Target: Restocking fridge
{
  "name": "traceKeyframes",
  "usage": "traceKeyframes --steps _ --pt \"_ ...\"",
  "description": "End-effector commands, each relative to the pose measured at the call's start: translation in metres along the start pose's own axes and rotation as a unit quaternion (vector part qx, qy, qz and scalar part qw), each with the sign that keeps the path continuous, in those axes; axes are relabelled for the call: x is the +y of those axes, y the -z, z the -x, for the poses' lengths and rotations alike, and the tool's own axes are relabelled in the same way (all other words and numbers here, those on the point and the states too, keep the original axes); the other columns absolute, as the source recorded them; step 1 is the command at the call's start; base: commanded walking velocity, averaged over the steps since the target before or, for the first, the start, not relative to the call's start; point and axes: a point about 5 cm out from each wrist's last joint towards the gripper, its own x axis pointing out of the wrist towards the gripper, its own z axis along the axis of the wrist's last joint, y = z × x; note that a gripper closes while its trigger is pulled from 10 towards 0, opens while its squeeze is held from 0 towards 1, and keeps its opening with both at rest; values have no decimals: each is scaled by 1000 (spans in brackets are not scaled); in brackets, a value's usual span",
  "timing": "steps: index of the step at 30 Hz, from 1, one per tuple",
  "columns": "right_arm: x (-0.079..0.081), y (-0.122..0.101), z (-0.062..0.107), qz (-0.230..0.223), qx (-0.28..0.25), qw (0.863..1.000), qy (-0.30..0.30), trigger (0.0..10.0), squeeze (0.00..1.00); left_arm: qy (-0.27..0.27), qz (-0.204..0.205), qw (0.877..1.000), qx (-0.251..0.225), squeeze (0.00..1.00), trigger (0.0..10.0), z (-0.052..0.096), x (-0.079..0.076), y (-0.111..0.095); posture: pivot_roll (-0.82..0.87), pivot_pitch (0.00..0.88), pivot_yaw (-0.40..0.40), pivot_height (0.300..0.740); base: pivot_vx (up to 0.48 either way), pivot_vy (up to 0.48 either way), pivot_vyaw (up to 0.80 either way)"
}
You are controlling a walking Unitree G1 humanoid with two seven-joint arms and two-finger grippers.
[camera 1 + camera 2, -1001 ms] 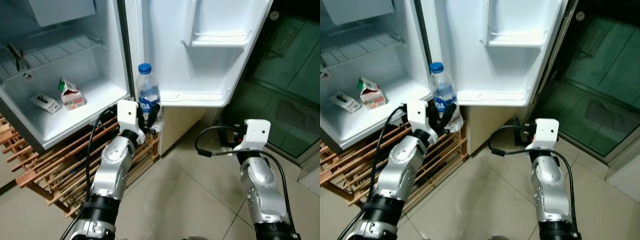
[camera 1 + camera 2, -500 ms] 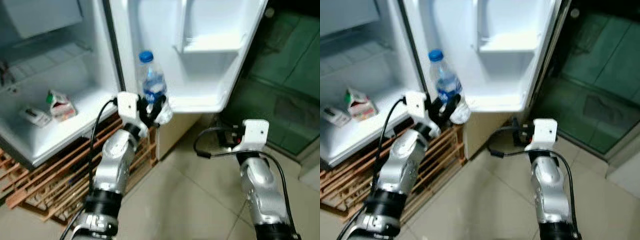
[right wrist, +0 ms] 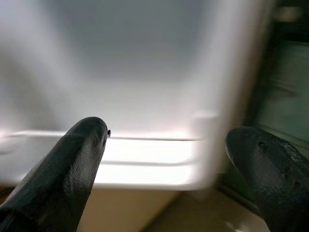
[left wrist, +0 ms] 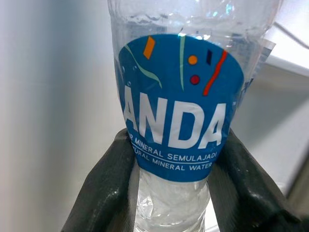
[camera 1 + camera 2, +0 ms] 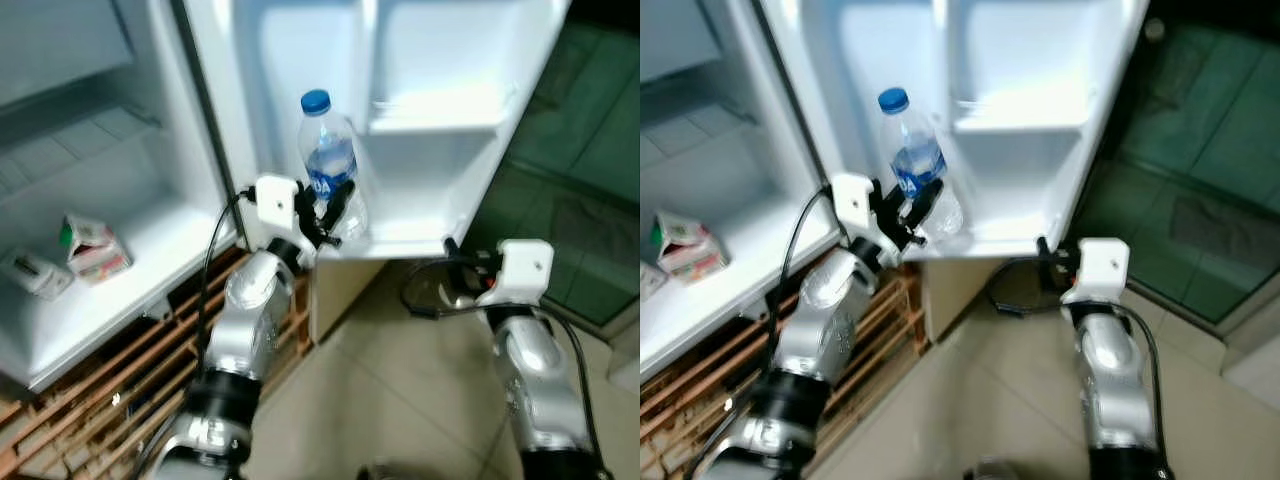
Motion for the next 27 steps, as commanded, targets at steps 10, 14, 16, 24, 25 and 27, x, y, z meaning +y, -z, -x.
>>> traceKeyframes --steps 10,14,16,24,25,27 --pt "3 2 15 -21 25 999 -23 10000 0 27 -28 999 -33 0 10000 -39 -15 -17 -212 0 65 740 0 0 0" --pt "10 -5 20 -43 27 998 -39 10000 0 32 -43 998 -36 0 10000 -49 -17 -17 -230 0 99 740 0 0 0" --pt "10 -9 23 -58 30 997 -41 10000 0 39 -81 995 -38 0 10000 -53 -19 -15 -240 8 117 740 0 0 0" --pt "3 -10 34 -57 42 997 -22 10000 0 61 -164 984 -24 0 10000 -53 -21 -4 -261 61 143 740 0 0 0" --pt "4 -10 35 -58 44 997 -22 10000 0 64 -172 983 -24 0 10000 -53 -21 -3 -262 63 144 740 0 0 0" --pt "5 -10 37 -60 46 997 -22 10000 0 61 -177 982 -21 0 10000 -52 -20 -2 -263 70 144 740 0 0 0"
